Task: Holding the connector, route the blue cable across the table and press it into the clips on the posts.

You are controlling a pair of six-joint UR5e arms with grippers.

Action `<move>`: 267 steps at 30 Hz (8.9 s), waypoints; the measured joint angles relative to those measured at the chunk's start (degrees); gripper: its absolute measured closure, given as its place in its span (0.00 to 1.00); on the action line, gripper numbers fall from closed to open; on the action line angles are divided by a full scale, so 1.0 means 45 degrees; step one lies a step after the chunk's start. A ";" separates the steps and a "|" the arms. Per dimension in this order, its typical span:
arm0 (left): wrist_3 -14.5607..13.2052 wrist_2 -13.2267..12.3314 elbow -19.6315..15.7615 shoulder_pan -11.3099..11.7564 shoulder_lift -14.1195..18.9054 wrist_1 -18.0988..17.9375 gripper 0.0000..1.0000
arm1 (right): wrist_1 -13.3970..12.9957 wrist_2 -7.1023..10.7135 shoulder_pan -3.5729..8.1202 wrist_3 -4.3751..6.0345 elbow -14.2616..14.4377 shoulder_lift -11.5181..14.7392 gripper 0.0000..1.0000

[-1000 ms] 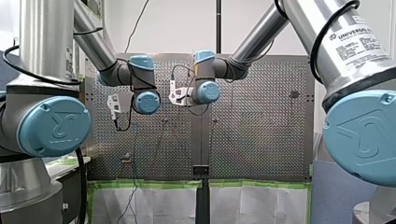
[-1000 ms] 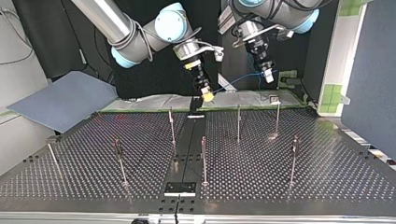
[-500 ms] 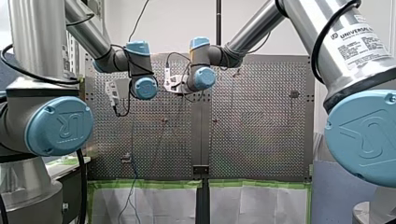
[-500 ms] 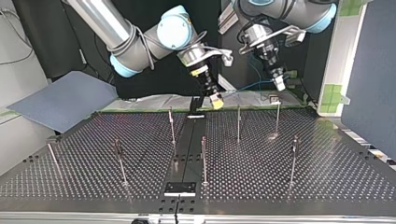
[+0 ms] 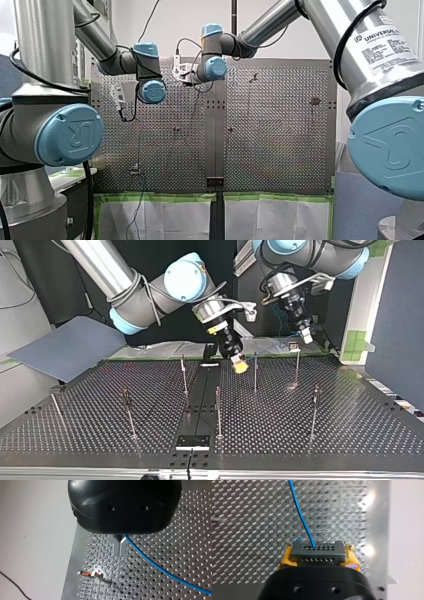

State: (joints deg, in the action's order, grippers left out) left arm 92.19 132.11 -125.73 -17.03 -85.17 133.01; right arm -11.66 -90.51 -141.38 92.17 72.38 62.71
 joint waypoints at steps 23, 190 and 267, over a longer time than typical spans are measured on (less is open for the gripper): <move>0.1130 -0.3037 0.1724 0.2961 -0.0212 0.1122 1.00 | 0.0062 0.0090 -0.0213 0.0415 -0.1345 -0.0651 1.00; 0.2532 -0.9742 0.2972 0.3717 0.0653 0.5198 0.00 | 0.1398 -0.0826 0.0445 0.1476 -0.4708 -0.2400 1.00; 0.2203 -0.6767 0.2402 0.2879 -0.2152 0.4079 1.00 | 0.1665 -0.0781 0.0201 0.1554 -0.3321 -0.2454 1.00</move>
State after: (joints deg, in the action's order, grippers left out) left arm 102.10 101.65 -114.92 -4.08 -94.85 151.37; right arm -4.17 -94.02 -140.47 99.16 57.43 51.67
